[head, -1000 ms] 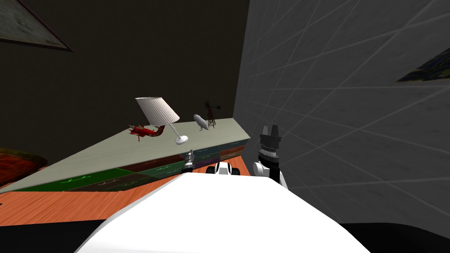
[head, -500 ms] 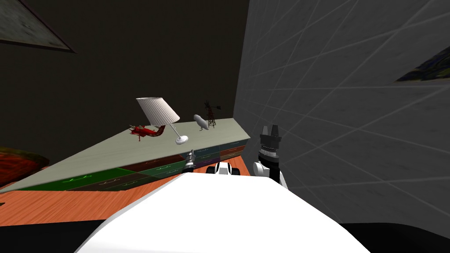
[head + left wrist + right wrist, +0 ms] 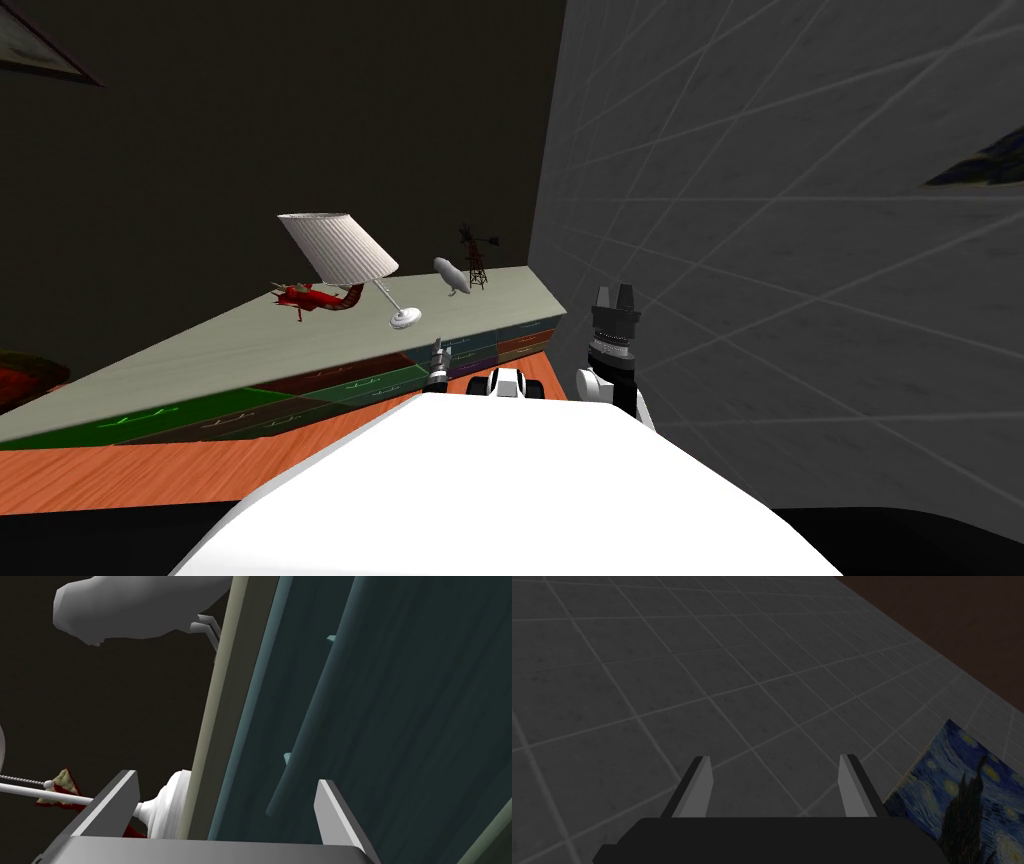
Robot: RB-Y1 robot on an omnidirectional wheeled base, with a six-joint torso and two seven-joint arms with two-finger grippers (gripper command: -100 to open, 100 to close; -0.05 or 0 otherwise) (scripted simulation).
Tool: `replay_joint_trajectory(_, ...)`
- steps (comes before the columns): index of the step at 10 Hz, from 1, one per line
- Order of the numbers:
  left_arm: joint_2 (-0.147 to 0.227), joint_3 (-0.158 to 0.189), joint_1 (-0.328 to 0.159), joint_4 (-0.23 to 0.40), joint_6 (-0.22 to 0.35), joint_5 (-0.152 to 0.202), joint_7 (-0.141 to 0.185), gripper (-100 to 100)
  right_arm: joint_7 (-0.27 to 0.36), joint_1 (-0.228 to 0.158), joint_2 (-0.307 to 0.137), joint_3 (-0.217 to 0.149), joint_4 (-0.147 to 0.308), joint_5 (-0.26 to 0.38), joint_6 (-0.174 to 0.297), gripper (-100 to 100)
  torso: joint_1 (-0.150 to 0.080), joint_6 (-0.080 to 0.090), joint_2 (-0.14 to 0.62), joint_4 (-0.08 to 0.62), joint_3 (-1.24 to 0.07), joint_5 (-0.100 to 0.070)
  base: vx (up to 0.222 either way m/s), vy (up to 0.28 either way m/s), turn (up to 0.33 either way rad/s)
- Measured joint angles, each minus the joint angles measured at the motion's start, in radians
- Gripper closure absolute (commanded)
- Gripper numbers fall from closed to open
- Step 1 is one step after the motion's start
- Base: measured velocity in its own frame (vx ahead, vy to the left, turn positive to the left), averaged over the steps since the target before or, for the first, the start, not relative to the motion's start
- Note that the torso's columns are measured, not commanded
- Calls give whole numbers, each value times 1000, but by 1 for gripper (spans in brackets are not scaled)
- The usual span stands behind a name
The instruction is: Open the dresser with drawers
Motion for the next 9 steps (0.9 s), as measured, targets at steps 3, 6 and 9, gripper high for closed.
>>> replay_joint_trajectory(3, -1, -1, 3, -1, 1, -1, -1, 100, 0, 0, 0, 0, 0, 0, 0, 0, -3, -1, 7, 1, 4, -1, -12, -2, -18)
replay_joint_trajectory(6, 4, -2, 0, -12, 16, -2, -1, 100, 0, 0, 0, 0, 0, 0, 0, 0, -8, -3, 14, 5, 7, -5, -145, -60, 24)
replay_joint_trajectory(9, 2, -4, -2, -21, 49, -2, -2, 100, 0, -1, 0, 0, 0, 0, 0, 0, -10, -2, 14, 10, 5, -10, -171, -68, 28)
